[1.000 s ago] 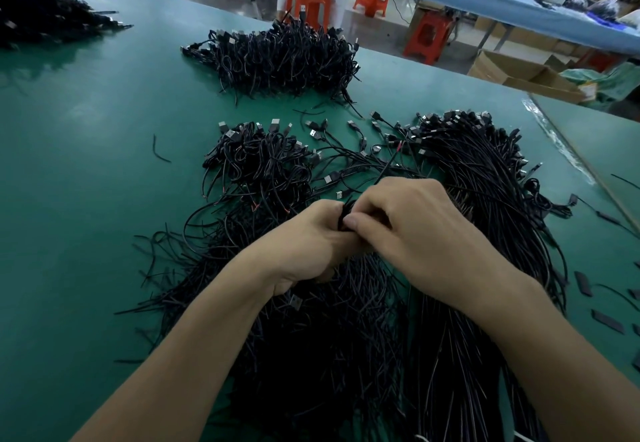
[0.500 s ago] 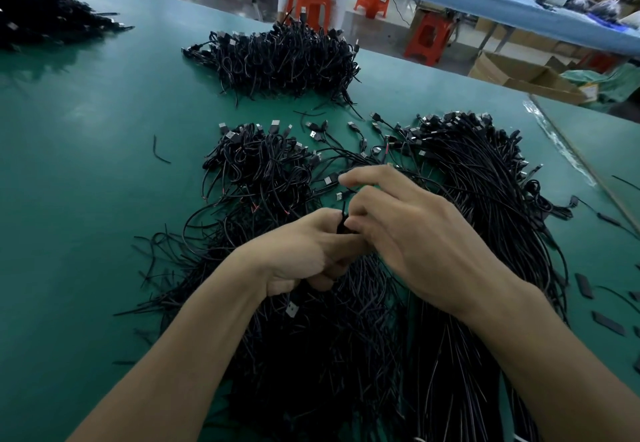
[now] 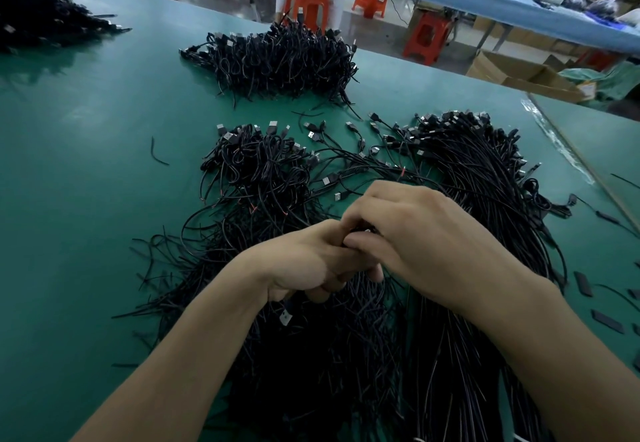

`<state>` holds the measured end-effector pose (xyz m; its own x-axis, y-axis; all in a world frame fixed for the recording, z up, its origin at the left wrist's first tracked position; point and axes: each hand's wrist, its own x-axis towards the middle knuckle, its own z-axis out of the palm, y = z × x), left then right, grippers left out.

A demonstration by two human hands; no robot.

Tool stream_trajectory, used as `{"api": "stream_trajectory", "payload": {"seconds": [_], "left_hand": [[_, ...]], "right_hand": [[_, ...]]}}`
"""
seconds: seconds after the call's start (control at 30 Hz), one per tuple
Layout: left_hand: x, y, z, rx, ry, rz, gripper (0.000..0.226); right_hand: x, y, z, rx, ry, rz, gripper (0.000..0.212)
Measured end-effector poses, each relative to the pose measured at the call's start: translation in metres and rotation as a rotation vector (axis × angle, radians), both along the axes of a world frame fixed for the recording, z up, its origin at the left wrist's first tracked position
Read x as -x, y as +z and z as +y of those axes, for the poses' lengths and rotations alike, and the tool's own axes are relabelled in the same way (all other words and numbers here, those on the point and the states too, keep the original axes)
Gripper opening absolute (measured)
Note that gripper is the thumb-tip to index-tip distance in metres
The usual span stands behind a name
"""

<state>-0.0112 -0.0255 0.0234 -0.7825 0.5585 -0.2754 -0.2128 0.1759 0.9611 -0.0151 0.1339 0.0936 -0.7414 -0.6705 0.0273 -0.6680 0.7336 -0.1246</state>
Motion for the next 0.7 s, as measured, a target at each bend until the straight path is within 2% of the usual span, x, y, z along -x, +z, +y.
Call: {"api": "stream_trajectory", "payload": {"seconds": [0.23, 0.4, 0.57, 0.63, 0.7], "left_hand": [[0.002, -0.003, 0.002, 0.024, 0.013, 0.012, 0.031], [0.003, -0.002, 0.004, -0.043, 0.045, -0.016, 0.026], [0.006, 0.002, 0.006, -0.247, 0.113, -0.182, 0.051], [0.006, 0.006, 0.007, -0.401, 0.165, -0.280, 0.036], [0.006, 0.008, 0.008, -0.507, 0.201, -0.284, 0.025]], "right_hand": [[0.003, -0.007, 0.000, 0.071, -0.069, -0.016, 0.013], [0.005, -0.009, 0.002, 0.126, -0.106, -0.050, 0.011], [0.008, -0.008, 0.005, 0.159, -0.121, 0.051, 0.016], [0.008, -0.007, 0.006, 0.173, -0.136, 0.140, 0.019], [0.009, -0.007, 0.006, 0.200, -0.132, 0.202, 0.021]]}}
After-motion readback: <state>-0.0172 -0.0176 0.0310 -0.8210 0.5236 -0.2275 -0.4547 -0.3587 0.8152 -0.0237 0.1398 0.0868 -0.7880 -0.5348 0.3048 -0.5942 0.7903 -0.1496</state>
